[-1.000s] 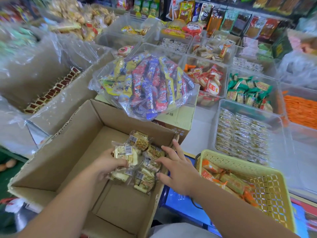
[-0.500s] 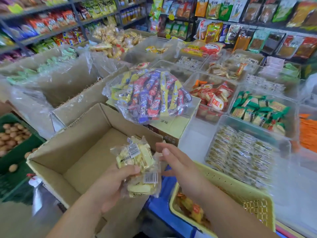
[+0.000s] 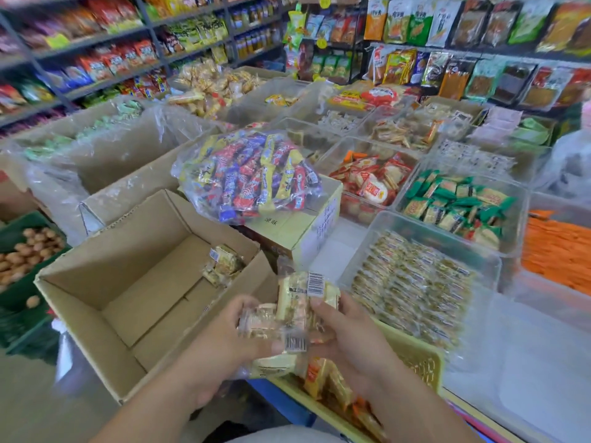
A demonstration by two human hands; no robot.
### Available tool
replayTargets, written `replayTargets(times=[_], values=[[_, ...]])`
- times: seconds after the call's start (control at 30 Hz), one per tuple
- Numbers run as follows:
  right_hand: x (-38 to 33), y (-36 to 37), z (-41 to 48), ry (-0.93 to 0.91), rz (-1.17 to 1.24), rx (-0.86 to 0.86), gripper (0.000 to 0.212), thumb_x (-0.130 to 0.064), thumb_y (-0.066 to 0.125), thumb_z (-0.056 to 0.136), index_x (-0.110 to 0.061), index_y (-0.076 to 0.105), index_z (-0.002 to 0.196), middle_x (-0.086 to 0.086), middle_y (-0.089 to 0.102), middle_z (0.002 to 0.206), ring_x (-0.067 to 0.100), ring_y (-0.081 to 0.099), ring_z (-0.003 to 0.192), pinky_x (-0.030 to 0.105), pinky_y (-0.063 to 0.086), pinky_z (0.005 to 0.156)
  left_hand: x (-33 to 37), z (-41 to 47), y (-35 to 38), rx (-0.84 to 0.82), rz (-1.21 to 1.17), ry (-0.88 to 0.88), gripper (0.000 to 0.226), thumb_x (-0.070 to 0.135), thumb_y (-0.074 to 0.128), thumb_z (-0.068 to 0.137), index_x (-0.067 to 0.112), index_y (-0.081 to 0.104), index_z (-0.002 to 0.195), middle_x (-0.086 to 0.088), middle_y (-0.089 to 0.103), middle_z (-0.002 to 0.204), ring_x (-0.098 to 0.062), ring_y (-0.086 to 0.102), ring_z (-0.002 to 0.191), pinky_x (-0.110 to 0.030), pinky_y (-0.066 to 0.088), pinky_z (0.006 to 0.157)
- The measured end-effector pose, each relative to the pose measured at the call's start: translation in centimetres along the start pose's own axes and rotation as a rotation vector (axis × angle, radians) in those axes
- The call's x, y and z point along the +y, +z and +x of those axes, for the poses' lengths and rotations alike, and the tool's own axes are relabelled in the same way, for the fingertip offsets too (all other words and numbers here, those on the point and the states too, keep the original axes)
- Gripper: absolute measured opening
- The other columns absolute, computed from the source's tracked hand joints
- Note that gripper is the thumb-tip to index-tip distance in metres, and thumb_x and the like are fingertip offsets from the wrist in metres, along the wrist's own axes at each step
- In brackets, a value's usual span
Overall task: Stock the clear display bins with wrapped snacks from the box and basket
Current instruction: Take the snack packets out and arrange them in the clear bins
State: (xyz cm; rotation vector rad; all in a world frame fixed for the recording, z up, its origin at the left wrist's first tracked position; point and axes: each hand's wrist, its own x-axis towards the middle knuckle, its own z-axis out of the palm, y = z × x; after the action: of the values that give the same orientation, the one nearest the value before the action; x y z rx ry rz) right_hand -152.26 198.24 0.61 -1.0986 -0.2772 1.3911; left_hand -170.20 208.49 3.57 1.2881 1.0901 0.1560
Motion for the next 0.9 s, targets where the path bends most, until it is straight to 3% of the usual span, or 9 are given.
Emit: replayTargets(times=[0.1,0.17,0.27,0.37,0.53,0.63,0.7,0.8,0.9], values=[[-0.6,-1.7,-0.1,-0.124,0.041,0.033,0.028,-0.021,0.066,0.097,-0.026,0.062,0.124,0.007,0.072,0.121,0.037,0.070,0.108,0.054,0.057,0.088,-0.3,0.3,0.6,0.079,-0.138,-0.026,0.064,0.000,0.087,0.073,0.017,0.056,0.125,-0.016,0.078,0.105,-0.043,0.076,0.095,-0.053,0.064,0.076],[-1.0,-2.8,-0.2,-0.282,-0.087,0.123,0.022,-0.015,0.069,0.093,-0.029,0.065,0.109,0.002,0.074,0.113,0.031,0.071,0.105,0.046,0.059,0.084,-0.9,1.0,1.0,0.182,-0.191,-0.044,0.060,-0.001,0.087,0.074,0.021,0.057,0.122,-0.020,0.077,0.107,-0.050,0.072,0.100,-0.061,0.057,0.089],[-1.5,-4.5,-0.3,-0.630,-0.543,0.251,0.032,-0.007,0.075,0.081,-0.033,0.063,0.095,-0.012,0.068,0.110,0.009,0.064,0.107,0.031,0.051,0.090,-0.7,1.5,2.0,0.221,-0.276,-0.054,0.072,0.009,0.091,0.063,0.024,0.056,0.124,-0.015,0.078,0.108,-0.049,0.071,0.101,-0.059,0.058,0.084],[-1.0,-5.5,-0.1,-0.882,-0.932,0.233,0.045,-0.002,0.084,0.067,-0.028,0.066,0.100,-0.014,0.061,0.125,0.000,0.053,0.124,0.016,0.042,0.099,-0.1,2.0,2.8,0.150,-0.304,-0.040,0.075,0.016,0.092,0.062,0.025,0.056,0.127,-0.009,0.079,0.112,-0.043,0.073,0.105,-0.065,0.054,0.096],[0.4,-6.4,0.6,-0.959,-1.047,0.166,0.048,-0.001,0.084,0.068,-0.021,0.068,0.109,-0.004,0.058,0.131,0.010,0.045,0.138,0.025,0.036,0.112,0.9,3.2,4.4,0.104,-0.262,-0.014,0.064,0.016,0.088,0.067,0.020,0.057,0.123,-0.007,0.079,0.109,-0.032,0.078,0.092,-0.040,0.063,0.064],[0.5,-6.8,0.8,-0.960,-1.071,0.134,0.047,-0.009,0.087,0.071,-0.024,0.069,0.112,-0.006,0.061,0.131,0.014,0.046,0.139,0.035,0.040,0.111,0.9,3.8,4.7,0.126,-0.243,-0.021,0.049,0.008,0.084,0.079,0.016,0.057,0.120,-0.010,0.079,0.106,-0.030,0.077,0.083,-0.036,0.060,0.055],[0.6,-7.0,0.8,-0.913,-1.102,0.122,0.042,-0.020,0.086,0.073,-0.024,0.068,0.111,-0.009,0.062,0.130,0.013,0.046,0.139,0.036,0.039,0.112,0.8,4.0,4.9,0.129,-0.221,-0.016,0.050,0.008,0.086,0.079,0.015,0.056,0.119,-0.012,0.079,0.105,-0.032,0.076,0.083,-0.042,0.061,0.061],[0.8,-6.5,0.6,-0.812,-1.217,0.213,0.044,-0.032,0.081,0.072,-0.028,0.064,0.113,-0.018,0.063,0.123,0.009,0.050,0.130,0.040,0.045,0.104,0.7,4.3,5.2,0.137,-0.166,-0.005,0.056,0.012,0.093,0.072,0.021,0.057,0.114,-0.014,0.078,0.105,-0.040,0.075,0.090,-0.064,0.059,0.084],[0.8,-5.7,0.4,-0.705,-1.364,0.322,0.055,-0.043,0.066,0.079,-0.037,0.053,0.132,-0.019,0.064,0.111,0.008,0.052,0.109,0.033,0.045,0.085,0.2,5.0,5.2,0.142,-0.097,0.036,0.042,0.006,0.087,0.081,0.030,0.058,0.100,-0.013,0.077,0.100,-0.034,0.074,0.081,-0.055,0.060,0.077]])
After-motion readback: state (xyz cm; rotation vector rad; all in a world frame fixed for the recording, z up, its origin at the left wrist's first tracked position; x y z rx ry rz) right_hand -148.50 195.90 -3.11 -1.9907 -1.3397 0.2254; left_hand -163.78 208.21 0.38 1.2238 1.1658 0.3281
